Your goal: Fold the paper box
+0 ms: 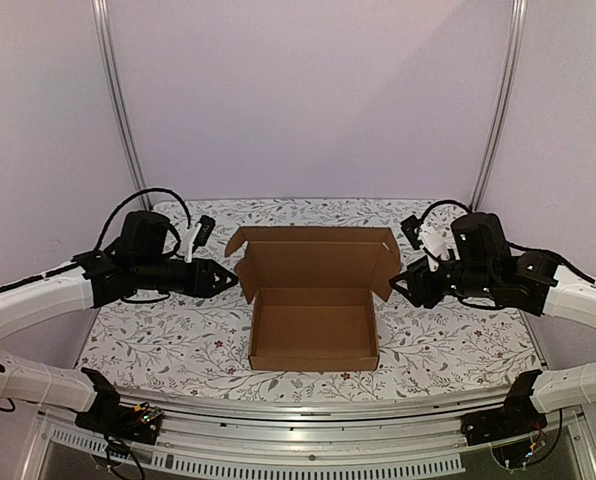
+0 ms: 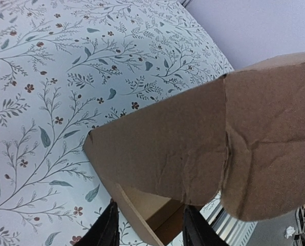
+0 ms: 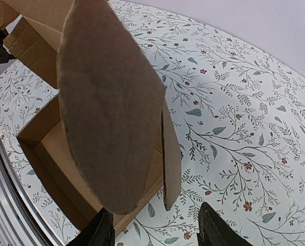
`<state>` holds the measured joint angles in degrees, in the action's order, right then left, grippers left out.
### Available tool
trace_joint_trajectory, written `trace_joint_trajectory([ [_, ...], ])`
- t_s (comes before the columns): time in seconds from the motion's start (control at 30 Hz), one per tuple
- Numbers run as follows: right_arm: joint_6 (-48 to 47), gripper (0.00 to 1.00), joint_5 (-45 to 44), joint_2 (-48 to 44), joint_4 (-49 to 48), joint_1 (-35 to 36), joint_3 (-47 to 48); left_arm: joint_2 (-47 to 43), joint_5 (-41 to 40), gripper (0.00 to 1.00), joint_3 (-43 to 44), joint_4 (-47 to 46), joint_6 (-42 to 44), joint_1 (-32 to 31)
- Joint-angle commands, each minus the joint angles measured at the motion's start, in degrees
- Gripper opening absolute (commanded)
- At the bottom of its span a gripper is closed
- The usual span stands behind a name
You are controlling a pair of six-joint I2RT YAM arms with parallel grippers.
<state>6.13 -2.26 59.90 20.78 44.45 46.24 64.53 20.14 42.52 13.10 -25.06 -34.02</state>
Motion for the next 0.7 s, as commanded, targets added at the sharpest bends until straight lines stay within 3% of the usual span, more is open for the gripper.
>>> trace_joint_trajectory([
  [0.0, -1.2, 0.54, 1.0, 1.9, -2.6, -0.2, 0.5, 1.2, 0.1, 0.42, -2.2, -5.1, 1.1, -1.1],
  [0.43, -0.2, 0.51, 7.5, 6.6, -9.2, -0.2, -0.4, 9.9, -0.8, 0.46, -0.3, -14.6, 1.3, -5.0],
  [0.67, 2.2, 0.42, 10.2, 7.2, -11.4, -0.1, -1.3, 12.8, -2.5, 0.44, 1.6, -15.0, 1.9, -7.8],
])
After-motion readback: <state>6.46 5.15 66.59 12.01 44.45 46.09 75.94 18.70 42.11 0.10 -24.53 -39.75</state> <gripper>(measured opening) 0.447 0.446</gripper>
